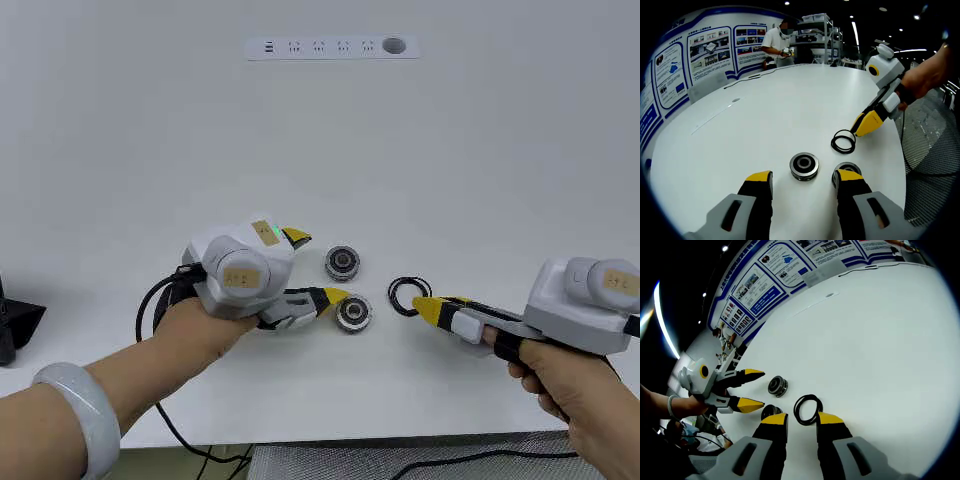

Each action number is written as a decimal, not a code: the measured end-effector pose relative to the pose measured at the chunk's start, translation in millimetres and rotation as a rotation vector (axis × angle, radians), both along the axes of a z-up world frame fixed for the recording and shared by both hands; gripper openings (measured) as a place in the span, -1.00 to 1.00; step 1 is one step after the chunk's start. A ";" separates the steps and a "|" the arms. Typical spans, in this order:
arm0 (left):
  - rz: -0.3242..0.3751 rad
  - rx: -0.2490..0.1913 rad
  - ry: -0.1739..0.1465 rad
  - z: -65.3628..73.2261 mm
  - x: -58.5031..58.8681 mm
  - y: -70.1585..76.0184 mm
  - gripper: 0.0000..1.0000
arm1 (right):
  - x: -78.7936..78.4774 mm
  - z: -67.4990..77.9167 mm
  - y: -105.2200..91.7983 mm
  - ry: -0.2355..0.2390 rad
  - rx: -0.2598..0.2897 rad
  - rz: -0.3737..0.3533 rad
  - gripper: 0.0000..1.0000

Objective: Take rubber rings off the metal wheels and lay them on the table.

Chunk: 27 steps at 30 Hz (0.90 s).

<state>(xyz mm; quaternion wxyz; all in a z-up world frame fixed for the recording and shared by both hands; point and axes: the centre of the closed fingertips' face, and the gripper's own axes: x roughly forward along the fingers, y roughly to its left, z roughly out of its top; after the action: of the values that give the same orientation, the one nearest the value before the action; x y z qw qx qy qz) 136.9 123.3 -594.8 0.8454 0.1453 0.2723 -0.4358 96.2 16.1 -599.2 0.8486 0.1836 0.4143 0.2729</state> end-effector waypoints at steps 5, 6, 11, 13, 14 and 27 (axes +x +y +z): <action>0.001 -0.002 0.003 1.0 -3.5 3.2 0.03 | -2.5 -2.2 2.7 -0.027 -0.056 0.072 -0.39; 0.003 -0.005 0.006 1.5 -5.1 4.1 0.03 | -3.4 -3.0 3.2 -0.035 -0.071 0.089 -0.38; 0.007 -0.026 0.007 7.1 -12.8 6.6 0.04 | -7.9 -4.4 4.7 -0.133 -0.206 0.232 -0.26; 0.006 -0.035 0.009 8.9 -16.6 7.1 0.04 | -10.9 -5.0 6.5 -0.149 -0.229 0.267 -0.17; 0.005 -0.039 0.011 9.5 -18.9 7.7 0.06 | -12.0 -4.9 7.0 -0.163 -0.248 0.286 -0.13; 0.028 -0.116 0.047 17.6 -38.8 13.8 0.33 | -21.2 1.2 5.9 -0.281 -0.320 0.386 0.32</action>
<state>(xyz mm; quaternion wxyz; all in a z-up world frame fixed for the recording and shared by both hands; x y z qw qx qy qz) 98.1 137.1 -577.2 0.8519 0.0822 0.2683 -0.4423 75.0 22.0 -598.0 0.8482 -0.0746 0.3579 0.3832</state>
